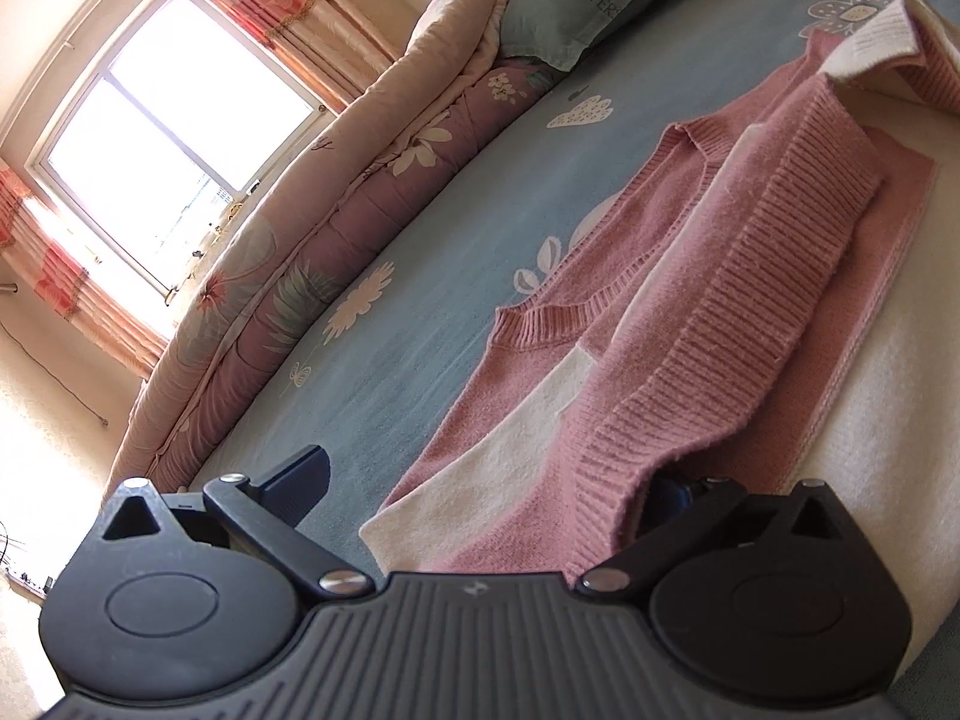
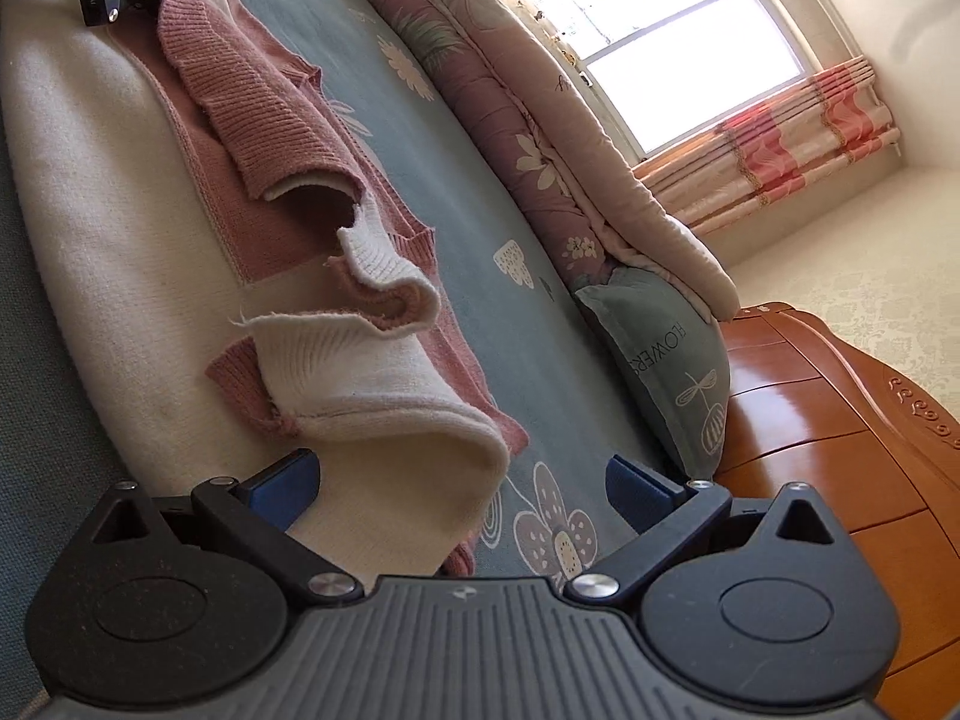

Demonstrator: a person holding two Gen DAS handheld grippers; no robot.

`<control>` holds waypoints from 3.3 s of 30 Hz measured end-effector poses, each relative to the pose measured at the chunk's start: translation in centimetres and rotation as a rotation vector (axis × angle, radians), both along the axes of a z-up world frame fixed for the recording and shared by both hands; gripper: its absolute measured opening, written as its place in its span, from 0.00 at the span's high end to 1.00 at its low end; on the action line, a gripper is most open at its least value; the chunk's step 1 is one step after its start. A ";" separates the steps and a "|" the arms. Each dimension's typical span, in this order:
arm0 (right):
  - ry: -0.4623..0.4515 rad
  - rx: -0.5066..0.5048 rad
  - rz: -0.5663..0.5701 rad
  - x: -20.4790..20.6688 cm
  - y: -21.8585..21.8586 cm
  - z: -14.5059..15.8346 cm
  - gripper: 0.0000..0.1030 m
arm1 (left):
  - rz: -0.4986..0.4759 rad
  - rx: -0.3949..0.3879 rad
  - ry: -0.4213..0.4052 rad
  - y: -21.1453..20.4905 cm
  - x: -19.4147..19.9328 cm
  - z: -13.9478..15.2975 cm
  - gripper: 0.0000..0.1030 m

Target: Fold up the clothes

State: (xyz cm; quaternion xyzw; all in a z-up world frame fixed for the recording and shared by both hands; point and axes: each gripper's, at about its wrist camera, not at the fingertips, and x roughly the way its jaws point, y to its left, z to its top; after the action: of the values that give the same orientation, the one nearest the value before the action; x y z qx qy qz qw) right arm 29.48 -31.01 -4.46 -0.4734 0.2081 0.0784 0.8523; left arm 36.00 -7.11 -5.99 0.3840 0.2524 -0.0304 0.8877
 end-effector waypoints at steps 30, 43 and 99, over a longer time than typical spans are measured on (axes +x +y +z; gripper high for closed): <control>0.262 0.681 -0.256 13.9 -8.8 3.0 0.00 | 0.119 -0.318 0.160 5.8 7.3 2.4 0.00; 0.289 0.801 -0.129 10.0 -8.0 4.4 0.00 | 0.195 -0.692 0.218 11.0 7.4 5.7 0.00; 0.502 1.053 -0.156 -1.5 -8.1 0.4 0.00 | 0.062 -0.830 0.392 10.6 -8.0 -0.5 0.01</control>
State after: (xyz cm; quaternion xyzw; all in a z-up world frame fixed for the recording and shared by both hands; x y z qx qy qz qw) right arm 27.96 -39.07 -4.06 0.0632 0.3708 0.2177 0.9006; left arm 28.01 3.48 -6.45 -0.0247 0.3934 -0.1744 0.9023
